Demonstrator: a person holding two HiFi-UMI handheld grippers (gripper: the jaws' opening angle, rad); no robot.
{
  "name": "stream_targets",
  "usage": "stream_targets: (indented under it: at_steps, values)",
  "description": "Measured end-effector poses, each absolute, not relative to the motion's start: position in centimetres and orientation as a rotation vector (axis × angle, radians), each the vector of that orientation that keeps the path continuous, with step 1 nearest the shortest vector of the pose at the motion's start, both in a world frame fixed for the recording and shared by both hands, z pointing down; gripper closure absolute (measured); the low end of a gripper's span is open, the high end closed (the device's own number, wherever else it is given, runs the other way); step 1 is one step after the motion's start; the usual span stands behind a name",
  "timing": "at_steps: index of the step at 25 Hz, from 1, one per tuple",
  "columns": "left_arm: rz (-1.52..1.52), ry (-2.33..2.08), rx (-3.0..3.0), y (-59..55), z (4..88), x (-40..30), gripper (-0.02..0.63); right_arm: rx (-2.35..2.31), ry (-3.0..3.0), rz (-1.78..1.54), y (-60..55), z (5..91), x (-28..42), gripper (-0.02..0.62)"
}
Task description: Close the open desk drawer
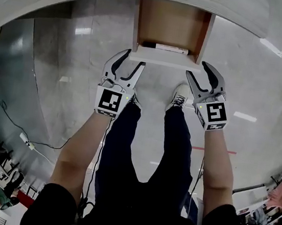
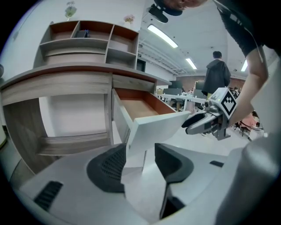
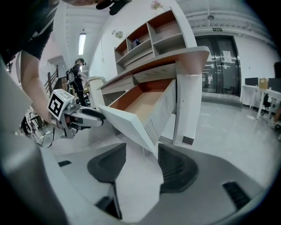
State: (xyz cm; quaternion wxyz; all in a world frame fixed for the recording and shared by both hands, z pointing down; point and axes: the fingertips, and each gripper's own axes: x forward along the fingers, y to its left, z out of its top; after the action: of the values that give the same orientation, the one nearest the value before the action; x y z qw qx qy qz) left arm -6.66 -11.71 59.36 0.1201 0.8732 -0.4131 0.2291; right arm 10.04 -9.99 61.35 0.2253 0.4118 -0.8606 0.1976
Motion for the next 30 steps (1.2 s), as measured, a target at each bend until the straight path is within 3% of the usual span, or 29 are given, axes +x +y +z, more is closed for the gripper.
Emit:
stream_targets:
  at_steps: [9, 13, 30]
  values:
    - [0.582, -1.271, 2.536, -13.4, 59.0, -6.2, 0.407, 1.197, -2.382, 0.545, -11.4, 61.9, 9.7, 0.368]
    - [0.570, -1.278, 2.530, -13.5, 59.0, -6.2, 0.410, 1.251, -2.389, 0.538, -12.1, 61.4, 9.4, 0.457]
    - [0.471, -1.347, 2.505, -13.8, 55.5, -6.6, 0.442, 1.343, -2.377, 0.559, -12.2, 58.0, 9.7, 0.480]
